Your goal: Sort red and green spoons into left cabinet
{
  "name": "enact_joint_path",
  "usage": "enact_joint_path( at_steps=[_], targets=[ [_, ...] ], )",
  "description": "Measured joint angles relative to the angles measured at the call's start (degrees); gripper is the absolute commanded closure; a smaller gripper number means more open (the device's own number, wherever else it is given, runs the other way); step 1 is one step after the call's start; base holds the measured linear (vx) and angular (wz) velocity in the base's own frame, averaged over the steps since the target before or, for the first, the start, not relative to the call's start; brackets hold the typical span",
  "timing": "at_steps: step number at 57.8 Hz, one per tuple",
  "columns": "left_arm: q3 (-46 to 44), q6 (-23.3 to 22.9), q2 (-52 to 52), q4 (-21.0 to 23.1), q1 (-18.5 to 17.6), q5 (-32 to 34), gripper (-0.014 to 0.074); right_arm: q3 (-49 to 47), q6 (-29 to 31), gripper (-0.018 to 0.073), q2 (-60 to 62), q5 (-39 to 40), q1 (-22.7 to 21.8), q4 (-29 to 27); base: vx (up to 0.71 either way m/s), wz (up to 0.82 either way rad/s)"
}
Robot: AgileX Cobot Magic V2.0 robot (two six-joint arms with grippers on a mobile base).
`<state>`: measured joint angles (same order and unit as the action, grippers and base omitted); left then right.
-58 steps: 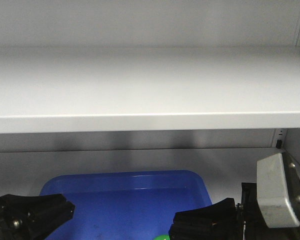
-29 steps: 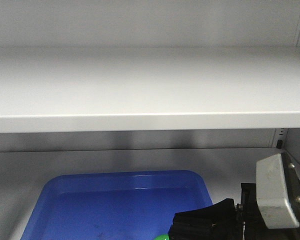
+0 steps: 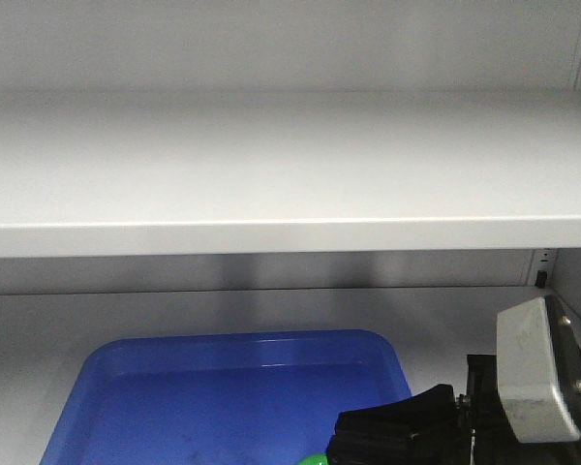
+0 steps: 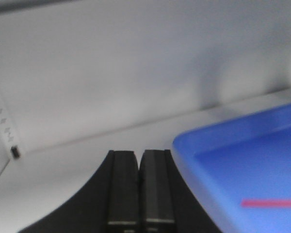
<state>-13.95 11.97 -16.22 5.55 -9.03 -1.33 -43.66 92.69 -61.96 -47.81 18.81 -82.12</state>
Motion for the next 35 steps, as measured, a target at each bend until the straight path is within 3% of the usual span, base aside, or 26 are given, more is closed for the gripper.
enact_joint_path(
  at_steps=[11,18,35],
  targets=[
    [14.74,-1.44,9.90,0.33,0.60,10.74,0.0597,0.00,0.00,0.0562,0.00,0.00,0.00,0.00,0.00,0.00],
    [15.44,-3.97,15.94,0.35,0.60,8.82,0.0597,0.00,0.00,0.0562,0.00,0.00,0.00,0.01,0.00,0.00],
    [15.44,-5.03,16.81,0.35,1.15,2.29,0.0597,0.00,0.00,0.0562,0.04,0.00,0.00,0.01,0.00,0.00]
  ],
)
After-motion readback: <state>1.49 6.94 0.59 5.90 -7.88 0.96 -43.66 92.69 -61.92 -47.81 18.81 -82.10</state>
